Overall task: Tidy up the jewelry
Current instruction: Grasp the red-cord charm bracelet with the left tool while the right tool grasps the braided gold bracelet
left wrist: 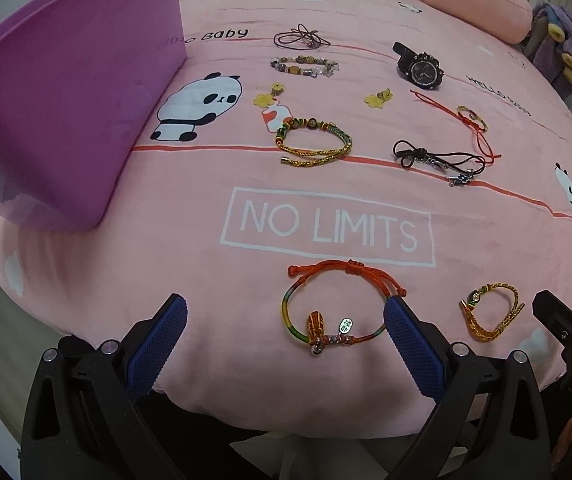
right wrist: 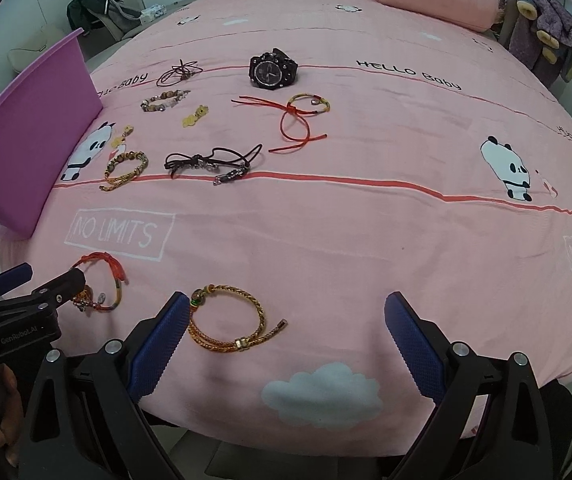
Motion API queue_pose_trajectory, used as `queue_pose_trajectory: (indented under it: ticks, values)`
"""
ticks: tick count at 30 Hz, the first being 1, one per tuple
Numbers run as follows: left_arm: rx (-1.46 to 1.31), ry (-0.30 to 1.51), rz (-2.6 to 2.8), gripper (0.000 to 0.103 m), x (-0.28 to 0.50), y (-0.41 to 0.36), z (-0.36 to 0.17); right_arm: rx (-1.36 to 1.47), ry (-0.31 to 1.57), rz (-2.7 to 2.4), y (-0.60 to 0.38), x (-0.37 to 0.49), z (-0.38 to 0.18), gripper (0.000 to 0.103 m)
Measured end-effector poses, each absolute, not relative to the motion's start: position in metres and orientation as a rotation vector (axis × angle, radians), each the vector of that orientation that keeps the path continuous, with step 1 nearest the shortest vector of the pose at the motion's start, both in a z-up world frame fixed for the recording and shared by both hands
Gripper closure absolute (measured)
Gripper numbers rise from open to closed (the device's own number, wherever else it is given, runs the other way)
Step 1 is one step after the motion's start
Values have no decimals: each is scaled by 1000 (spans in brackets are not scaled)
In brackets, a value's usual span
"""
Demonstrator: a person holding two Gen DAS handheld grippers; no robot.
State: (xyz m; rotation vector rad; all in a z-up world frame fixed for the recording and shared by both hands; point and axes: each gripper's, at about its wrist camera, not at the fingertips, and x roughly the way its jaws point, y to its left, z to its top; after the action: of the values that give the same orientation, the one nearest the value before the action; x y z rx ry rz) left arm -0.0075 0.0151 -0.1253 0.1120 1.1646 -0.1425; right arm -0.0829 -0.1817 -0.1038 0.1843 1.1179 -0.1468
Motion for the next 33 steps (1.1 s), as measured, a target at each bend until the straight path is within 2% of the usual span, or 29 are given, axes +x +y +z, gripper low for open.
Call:
queue_pose_trajectory:
  ticks: [21, 24, 29, 33]
  values:
    - [89, 1201, -151, 6, 6, 16, -169, 90, 1227, -207, -179, -75, -160, 11]
    - [92, 1191, -149, 6, 5, 14, -170, 76, 1223, -204, -176, -75, -160, 17]
    - [50, 1179, -147, 7, 6, 18, -169, 30, 1209, -180, -166, -76, -159, 36]
    - [81, 1166, -142, 17, 4, 15, -167, 30, 1206, -166, -165, -75, -158, 43]
